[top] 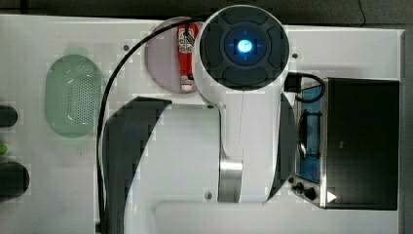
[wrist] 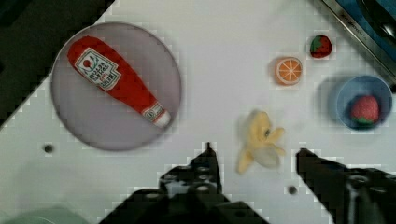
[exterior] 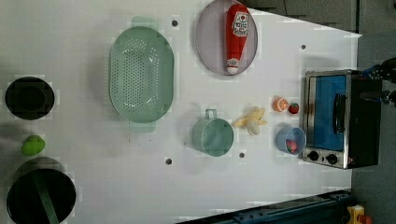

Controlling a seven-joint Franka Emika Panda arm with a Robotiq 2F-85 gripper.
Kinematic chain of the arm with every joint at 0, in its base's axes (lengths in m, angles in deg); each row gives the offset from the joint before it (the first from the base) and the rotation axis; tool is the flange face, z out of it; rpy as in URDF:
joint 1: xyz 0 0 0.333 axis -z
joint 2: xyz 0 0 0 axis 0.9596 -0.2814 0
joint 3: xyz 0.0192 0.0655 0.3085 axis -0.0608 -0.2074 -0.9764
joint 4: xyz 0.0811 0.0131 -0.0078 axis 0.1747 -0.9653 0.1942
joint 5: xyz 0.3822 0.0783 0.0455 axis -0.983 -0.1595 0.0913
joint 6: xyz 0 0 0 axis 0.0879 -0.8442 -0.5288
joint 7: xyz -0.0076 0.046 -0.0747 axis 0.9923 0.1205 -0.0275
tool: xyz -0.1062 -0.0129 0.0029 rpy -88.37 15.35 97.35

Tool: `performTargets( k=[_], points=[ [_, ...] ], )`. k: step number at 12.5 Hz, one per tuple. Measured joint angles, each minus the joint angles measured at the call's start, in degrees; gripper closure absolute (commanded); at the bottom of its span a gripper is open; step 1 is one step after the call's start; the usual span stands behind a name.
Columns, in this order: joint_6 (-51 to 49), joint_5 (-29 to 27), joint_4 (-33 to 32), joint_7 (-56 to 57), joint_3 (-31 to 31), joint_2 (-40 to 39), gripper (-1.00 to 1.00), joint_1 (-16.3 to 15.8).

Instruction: Pick banana from table and place on oven.

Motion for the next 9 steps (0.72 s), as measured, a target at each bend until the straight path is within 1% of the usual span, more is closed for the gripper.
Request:
performTargets(
  k=[2,3,4,6,7,9],
  points=[
    [-6.71,-0.01,-11.30,-0.12,0.57,11.49,-0.81,-0.05],
    [-9.40,-0.01,-14.60,-0.15,1.50,17.05,-0.99,-0.50],
    [-10.84,-0.01,-15.83,-0.08,1.70,21.80,-1.00,-0.42],
    [-10.31,0.47,-14.27,0.00,1.49,27.68,-1.00,-0.29],
    [-7.54,0.62,-13.26,0.00,1.53,28.60,-1.00,-0.03],
    [-0.45,1.57,-13.60,-0.01,1.28,26.81,-1.00,0.18]
  ],
)
